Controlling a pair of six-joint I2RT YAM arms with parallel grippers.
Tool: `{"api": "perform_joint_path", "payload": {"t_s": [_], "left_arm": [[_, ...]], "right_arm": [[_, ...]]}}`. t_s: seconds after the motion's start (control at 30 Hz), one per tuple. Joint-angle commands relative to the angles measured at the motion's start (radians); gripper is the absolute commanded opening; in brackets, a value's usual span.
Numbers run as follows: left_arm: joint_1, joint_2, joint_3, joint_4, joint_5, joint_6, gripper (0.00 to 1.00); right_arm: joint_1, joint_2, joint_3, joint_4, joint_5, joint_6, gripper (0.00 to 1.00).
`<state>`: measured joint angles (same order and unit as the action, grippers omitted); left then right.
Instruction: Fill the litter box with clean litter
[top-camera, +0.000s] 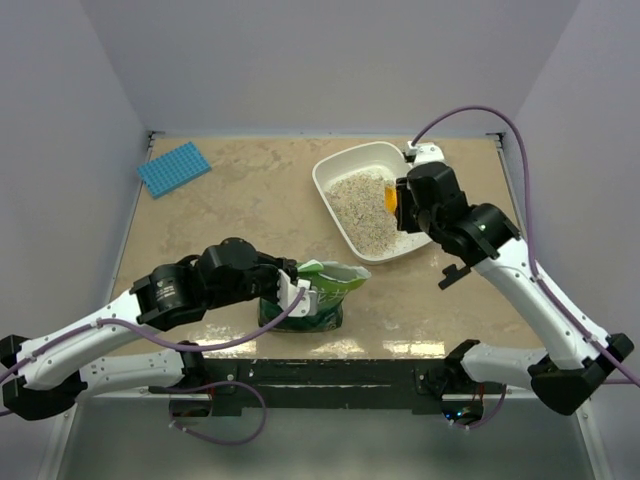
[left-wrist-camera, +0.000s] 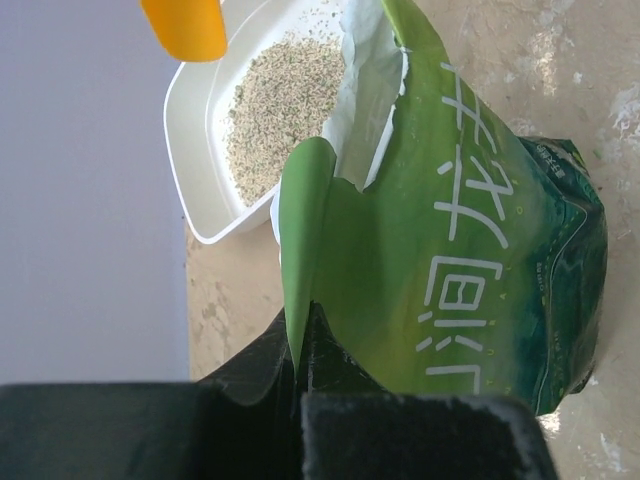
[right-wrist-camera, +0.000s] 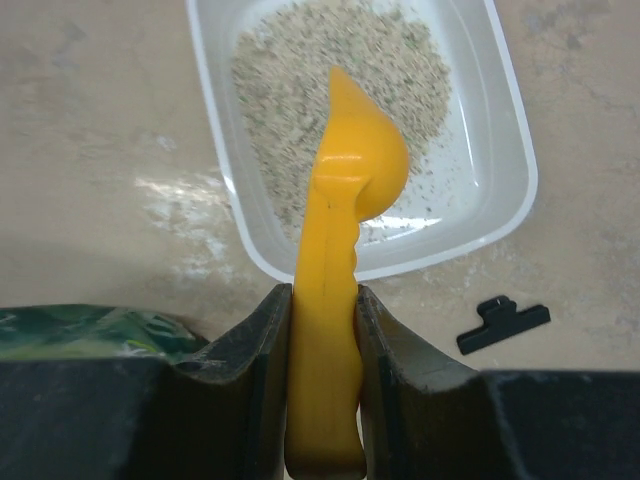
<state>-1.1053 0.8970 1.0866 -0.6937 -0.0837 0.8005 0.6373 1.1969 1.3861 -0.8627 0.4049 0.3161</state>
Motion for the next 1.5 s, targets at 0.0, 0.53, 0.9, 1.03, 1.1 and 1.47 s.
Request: {"api": "perform_joint_path", "payload": {"t_s": [0.0, 0.53, 0.9, 1.03, 1.1, 1.47], "left_arm": [[0.042, -0.047, 0.093, 0.164, -0.025, 0.126, 0.0], [0.226, -0.021, 0.024, 0.203, 0.286, 0.088, 0.0], [0.226, -0.047, -0.065, 0.189, 0.331, -0.026, 0.0], [0.228, -0.061, -0.108, 0.21, 0.343, -0.063, 0.0], [0.228, -0.067, -0.126, 0.232, 0.346, -0.072, 0.0], [0.225, -0.089, -0.249, 0.364, 0.381, -0.19, 0.0]], "right_arm": [[-0.002, -0.095, 0.152, -0.041, -0.182, -0.015, 0.0], [-0.002, -0.223, 0.317, -0.303, -0.702, 0.061, 0.0], [-0.001, -0.269, 0.182, -0.326, -0.778, 0.067, 0.0], [-0.002, -0.275, 0.124, -0.302, -0.772, 0.071, 0.0], [-0.002, -0.273, 0.107, -0.294, -0.77, 0.07, 0.0], [-0.002, -0.234, -0.093, -0.135, -0.791, 0.098, 0.0]]}}
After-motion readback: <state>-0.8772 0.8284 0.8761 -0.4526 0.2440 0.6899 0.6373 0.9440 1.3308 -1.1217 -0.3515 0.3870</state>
